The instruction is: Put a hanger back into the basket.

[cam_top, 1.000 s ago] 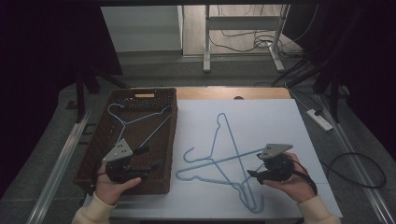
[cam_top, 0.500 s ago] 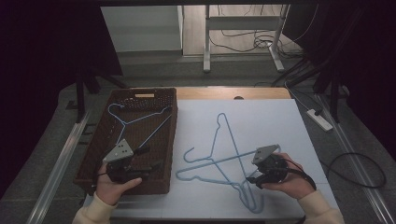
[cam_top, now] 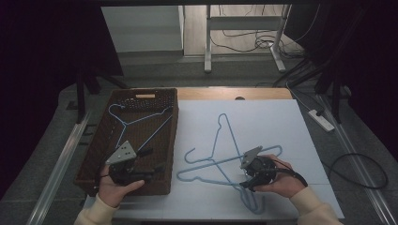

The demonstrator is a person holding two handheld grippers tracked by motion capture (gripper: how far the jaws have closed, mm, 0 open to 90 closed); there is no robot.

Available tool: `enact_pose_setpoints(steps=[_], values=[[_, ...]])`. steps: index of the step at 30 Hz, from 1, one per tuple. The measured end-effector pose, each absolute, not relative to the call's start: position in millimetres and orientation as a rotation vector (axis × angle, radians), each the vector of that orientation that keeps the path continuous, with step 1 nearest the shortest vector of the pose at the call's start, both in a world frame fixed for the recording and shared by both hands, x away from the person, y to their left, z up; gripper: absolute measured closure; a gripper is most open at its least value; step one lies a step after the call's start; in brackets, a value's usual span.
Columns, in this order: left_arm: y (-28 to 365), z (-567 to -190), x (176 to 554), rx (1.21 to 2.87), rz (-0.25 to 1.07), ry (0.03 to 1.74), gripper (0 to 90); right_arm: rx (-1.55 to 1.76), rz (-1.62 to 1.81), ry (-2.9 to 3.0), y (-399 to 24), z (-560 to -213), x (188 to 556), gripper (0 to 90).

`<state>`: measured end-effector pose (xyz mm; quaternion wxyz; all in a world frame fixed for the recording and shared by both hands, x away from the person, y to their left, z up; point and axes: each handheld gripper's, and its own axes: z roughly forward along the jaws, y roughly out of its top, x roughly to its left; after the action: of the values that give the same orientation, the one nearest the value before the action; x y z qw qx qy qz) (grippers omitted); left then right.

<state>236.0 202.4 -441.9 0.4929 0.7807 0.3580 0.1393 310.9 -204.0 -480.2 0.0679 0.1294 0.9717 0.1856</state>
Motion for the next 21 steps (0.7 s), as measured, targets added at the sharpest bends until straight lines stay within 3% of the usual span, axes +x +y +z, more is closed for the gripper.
enact_pose_setpoints(steps=[14,21], values=[[201.9,-442.3,235.8,1.895,0.337,0.868,27.3,0.389,0.467,2.997,-189.1,-488.9,314.6,45.3],[201.2,-442.3,235.8,1.897,0.336,0.864,27.3,0.39,0.434,3.042,-183.0,-489.1,313.8,58.6]])
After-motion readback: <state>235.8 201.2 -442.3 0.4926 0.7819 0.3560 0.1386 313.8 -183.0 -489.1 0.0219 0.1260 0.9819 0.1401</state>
